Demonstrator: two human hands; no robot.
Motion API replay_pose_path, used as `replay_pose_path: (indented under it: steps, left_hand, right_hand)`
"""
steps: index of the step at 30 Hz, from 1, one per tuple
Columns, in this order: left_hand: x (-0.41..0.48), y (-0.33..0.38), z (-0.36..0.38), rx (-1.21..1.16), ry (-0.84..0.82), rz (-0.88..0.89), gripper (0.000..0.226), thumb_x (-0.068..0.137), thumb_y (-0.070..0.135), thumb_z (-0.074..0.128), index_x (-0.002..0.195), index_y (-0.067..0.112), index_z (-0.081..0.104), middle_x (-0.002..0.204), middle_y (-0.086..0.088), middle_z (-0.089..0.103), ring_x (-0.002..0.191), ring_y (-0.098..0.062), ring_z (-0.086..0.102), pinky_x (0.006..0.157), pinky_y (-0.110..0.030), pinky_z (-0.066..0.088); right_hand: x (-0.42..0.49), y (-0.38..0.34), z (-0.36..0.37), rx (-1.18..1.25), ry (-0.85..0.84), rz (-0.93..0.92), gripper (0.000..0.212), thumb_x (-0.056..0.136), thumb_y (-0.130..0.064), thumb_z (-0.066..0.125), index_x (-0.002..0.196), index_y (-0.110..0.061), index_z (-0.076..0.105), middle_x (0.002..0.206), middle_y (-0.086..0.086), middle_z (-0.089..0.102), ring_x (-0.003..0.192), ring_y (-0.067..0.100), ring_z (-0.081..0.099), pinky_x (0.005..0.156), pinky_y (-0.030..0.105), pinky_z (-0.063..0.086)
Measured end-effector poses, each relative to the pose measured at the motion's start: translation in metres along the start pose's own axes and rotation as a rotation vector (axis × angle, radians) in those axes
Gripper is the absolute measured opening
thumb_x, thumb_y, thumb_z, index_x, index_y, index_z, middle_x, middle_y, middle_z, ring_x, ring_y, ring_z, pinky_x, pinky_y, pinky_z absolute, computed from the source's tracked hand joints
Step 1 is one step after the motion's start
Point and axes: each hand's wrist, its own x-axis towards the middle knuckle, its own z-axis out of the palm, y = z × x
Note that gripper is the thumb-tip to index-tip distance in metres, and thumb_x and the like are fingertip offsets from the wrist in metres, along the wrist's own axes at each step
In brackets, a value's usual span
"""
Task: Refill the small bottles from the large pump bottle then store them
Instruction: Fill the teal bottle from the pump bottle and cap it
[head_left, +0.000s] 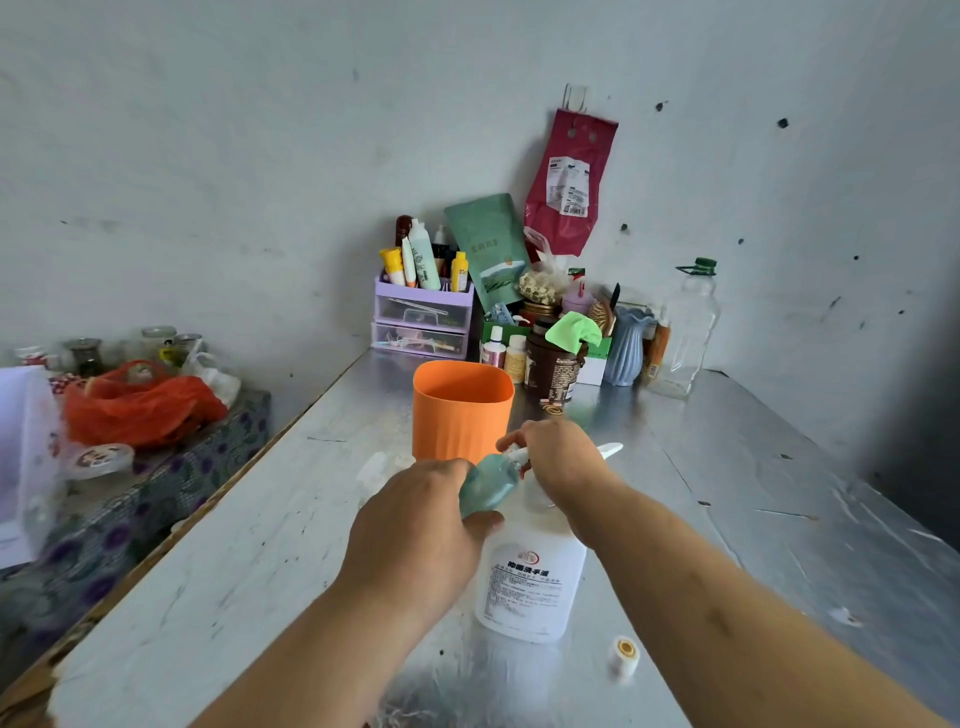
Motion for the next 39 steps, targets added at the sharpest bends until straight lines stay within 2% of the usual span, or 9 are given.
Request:
replay_pose_path:
  steps: [3,7,9,13,24,28,30,37,39]
  left_hand:
    - [-0.002,0.000,0.000,-0.002,-0.010,-0.010,0.031,0.087,0.052,0.063,0.110,0.031,0.058,0.106,0.010,0.062,0.094,-0.014,0.060,0.080,-0.034,0.053]
    - [-0.005,0.005,-0.003,-0.019,-0.022,-0.012,0.032,0.088,0.052,0.061,0.111,0.030,0.057,0.109,0.009,0.062,0.096,-0.015,0.060,0.082,-0.035,0.052]
    - [-0.005,0.008,-0.006,-0.018,-0.018,-0.009,0.030,0.089,0.051,0.060,0.109,0.030,0.056,0.109,0.009,0.061,0.095,-0.015,0.060,0.081,-0.034,0.052]
    - [-0.003,0.009,-0.008,-0.017,-0.008,-0.011,0.030,0.089,0.050,0.061,0.111,0.030,0.056,0.111,0.010,0.061,0.095,-0.013,0.059,0.079,-0.030,0.051]
    - [0.001,0.001,0.000,-0.036,0.028,-0.011,0.028,0.087,0.049,0.065,0.106,0.030,0.058,0.102,0.011,0.060,0.086,-0.012,0.056,0.071,-0.026,0.047]
    - [0.000,-0.001,0.004,-0.040,0.011,-0.017,0.030,0.087,0.048,0.065,0.109,0.030,0.059,0.102,0.011,0.062,0.089,-0.013,0.058,0.076,-0.031,0.052]
    - [-0.002,0.000,0.002,-0.035,0.002,-0.018,0.032,0.087,0.049,0.064,0.113,0.031,0.059,0.104,0.011,0.062,0.090,-0.012,0.058,0.076,-0.029,0.051]
    - [-0.001,0.008,-0.008,-0.012,-0.009,-0.017,0.035,0.089,0.049,0.061,0.118,0.030,0.056,0.114,0.008,0.062,0.098,-0.015,0.059,0.075,-0.027,0.046]
    - [0.001,0.009,-0.010,-0.003,-0.013,-0.019,0.037,0.089,0.048,0.062,0.121,0.030,0.056,0.117,0.006,0.061,0.100,-0.016,0.059,0.073,-0.027,0.041]
  right_hand:
    - [-0.007,-0.001,0.000,0.218,0.008,0.038,0.042,0.096,0.002,0.039,0.135,-0.009,0.051,0.130,0.010,0.060,0.105,0.020,0.059,0.079,0.018,0.041]
    - [-0.018,0.008,0.004,0.700,0.120,0.104,0.032,0.093,-0.013,0.047,0.114,0.000,0.066,0.076,-0.002,0.061,0.061,0.007,0.051,0.048,0.014,0.042]
    - [-0.020,0.009,0.006,0.808,0.148,0.139,0.032,0.092,-0.018,0.048,0.108,0.001,0.067,0.071,-0.003,0.057,0.058,0.006,0.050,0.049,0.016,0.040]
    - [-0.022,0.003,0.004,0.748,0.153,0.142,0.037,0.093,-0.019,0.044,0.113,0.005,0.064,0.084,0.005,0.058,0.059,0.008,0.049,0.053,0.020,0.040]
    - [-0.011,0.008,0.005,0.568,0.148,0.113,0.035,0.098,-0.011,0.037,0.114,0.008,0.061,0.067,-0.003,0.045,0.057,0.006,0.041,0.054,0.019,0.035]
    - [-0.011,0.010,0.009,0.500,0.132,0.109,0.034,0.098,-0.012,0.036,0.068,-0.013,0.052,0.065,-0.004,0.042,0.055,0.005,0.037,0.052,0.017,0.033]
    - [-0.014,0.010,0.008,0.558,0.135,0.125,0.035,0.097,-0.013,0.039,0.063,-0.015,0.047,0.064,-0.004,0.044,0.055,0.005,0.039,0.051,0.017,0.033]
    - [-0.026,-0.002,-0.004,0.701,0.155,0.181,0.017,0.095,-0.007,0.038,0.093,-0.009,0.055,0.075,0.004,0.047,0.065,0.014,0.043,0.055,0.025,0.035]
    - [-0.025,-0.002,-0.003,0.690,0.140,0.203,0.020,0.095,-0.008,0.034,0.085,-0.009,0.051,0.071,0.005,0.040,0.062,0.016,0.036,0.054,0.027,0.028]
